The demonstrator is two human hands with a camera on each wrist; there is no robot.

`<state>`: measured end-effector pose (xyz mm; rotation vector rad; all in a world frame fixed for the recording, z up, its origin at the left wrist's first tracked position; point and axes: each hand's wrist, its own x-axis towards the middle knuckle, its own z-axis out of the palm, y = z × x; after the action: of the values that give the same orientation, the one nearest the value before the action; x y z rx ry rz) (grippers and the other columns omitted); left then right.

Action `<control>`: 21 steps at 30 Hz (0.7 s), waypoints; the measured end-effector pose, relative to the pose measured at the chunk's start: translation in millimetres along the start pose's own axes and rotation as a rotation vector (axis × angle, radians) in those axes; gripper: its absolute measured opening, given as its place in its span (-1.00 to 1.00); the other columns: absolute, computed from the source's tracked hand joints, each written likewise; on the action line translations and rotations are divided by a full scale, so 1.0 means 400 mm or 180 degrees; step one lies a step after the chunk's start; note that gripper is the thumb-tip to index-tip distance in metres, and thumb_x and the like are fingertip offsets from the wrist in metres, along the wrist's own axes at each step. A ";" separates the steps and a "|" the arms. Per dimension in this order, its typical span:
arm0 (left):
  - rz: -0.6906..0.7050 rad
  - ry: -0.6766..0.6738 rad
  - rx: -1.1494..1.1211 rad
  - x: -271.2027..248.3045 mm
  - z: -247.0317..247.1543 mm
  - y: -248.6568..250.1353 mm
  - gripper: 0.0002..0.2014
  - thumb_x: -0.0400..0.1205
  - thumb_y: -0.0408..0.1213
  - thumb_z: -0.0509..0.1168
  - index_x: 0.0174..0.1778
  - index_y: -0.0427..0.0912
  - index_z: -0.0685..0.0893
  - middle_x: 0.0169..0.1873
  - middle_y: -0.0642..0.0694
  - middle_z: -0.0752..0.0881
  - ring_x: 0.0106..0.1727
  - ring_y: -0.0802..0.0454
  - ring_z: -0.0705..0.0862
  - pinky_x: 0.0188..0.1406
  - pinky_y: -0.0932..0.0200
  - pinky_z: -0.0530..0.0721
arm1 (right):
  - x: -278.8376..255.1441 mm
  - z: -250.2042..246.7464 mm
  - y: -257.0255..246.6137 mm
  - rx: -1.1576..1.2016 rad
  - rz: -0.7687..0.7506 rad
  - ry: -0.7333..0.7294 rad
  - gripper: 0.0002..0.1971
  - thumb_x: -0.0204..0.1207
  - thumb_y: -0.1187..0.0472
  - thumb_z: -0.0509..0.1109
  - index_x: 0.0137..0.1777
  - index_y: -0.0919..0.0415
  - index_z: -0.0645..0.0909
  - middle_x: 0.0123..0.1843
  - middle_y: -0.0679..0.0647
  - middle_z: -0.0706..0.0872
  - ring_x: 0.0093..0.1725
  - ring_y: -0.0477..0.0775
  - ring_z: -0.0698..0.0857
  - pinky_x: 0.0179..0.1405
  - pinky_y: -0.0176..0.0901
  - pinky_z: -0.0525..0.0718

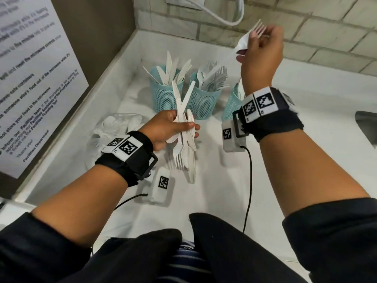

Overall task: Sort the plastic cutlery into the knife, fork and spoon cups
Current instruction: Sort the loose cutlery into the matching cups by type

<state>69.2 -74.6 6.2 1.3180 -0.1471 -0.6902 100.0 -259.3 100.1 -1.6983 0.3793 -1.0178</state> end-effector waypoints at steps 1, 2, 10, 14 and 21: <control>0.0001 -0.0010 -0.0025 0.001 -0.001 -0.001 -0.87 0.60 -0.57 0.23 -0.03 -0.29 0.60 -0.35 -0.13 0.82 -0.34 -0.03 0.80 -0.21 0.07 0.78 | -0.003 0.008 0.014 -0.0080 -0.0030 -0.0006 -0.73 0.63 0.31 0.22 -0.26 -0.01 0.33 -0.26 -0.05 0.61 -0.30 0.16 0.71 -0.41 -0.15 0.73; -0.0004 -0.0022 -0.0051 0.001 -0.001 -0.002 -0.87 0.60 -0.56 0.22 -0.03 -0.30 0.59 -0.34 -0.13 0.82 -0.34 -0.03 0.80 -0.21 0.07 0.79 | -0.007 0.015 0.033 -0.0211 -0.0099 -0.0057 -0.78 0.62 0.30 0.23 -0.23 0.03 0.36 -0.27 -0.04 0.62 -0.29 0.17 0.71 -0.33 -0.04 0.74; -0.0080 -0.0081 -0.0152 -0.008 -0.006 -0.001 -0.86 0.59 -0.57 0.23 -0.04 -0.29 0.62 -0.31 -0.13 0.82 -0.31 -0.04 0.80 -0.18 0.10 0.79 | -0.047 0.012 0.136 -0.3021 -0.0636 -0.1183 -0.69 0.61 0.04 0.22 0.24 0.04 0.68 0.43 0.14 0.48 0.45 0.25 0.32 0.31 -0.04 0.33; -0.0107 -0.0116 -0.0245 -0.013 -0.005 0.006 -0.84 0.59 -0.60 0.21 -0.02 -0.32 0.61 -0.30 -0.13 0.82 -0.30 -0.03 0.81 -0.25 0.16 0.79 | -0.050 0.002 0.103 -0.2729 -0.0713 -0.1220 -0.59 0.51 0.11 0.29 0.38 0.03 0.55 0.48 0.15 0.39 0.48 0.24 0.28 0.34 -0.04 0.31; -0.0073 -0.0037 -0.0408 -0.013 0.007 0.020 -0.88 0.61 -0.56 0.20 -0.04 -0.33 0.61 -0.33 -0.11 0.82 -0.29 0.02 0.81 -0.29 0.19 0.78 | -0.080 -0.022 0.013 -0.1415 -0.0381 -0.2484 -0.84 0.48 0.15 0.45 -0.15 0.27 0.72 -0.25 0.13 0.76 -0.44 -0.24 0.57 -0.36 -0.45 0.55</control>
<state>66.8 -73.4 15.9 1.1945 -0.0956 -0.7154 75.5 -244.8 82.0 -2.3832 -0.0196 -0.2887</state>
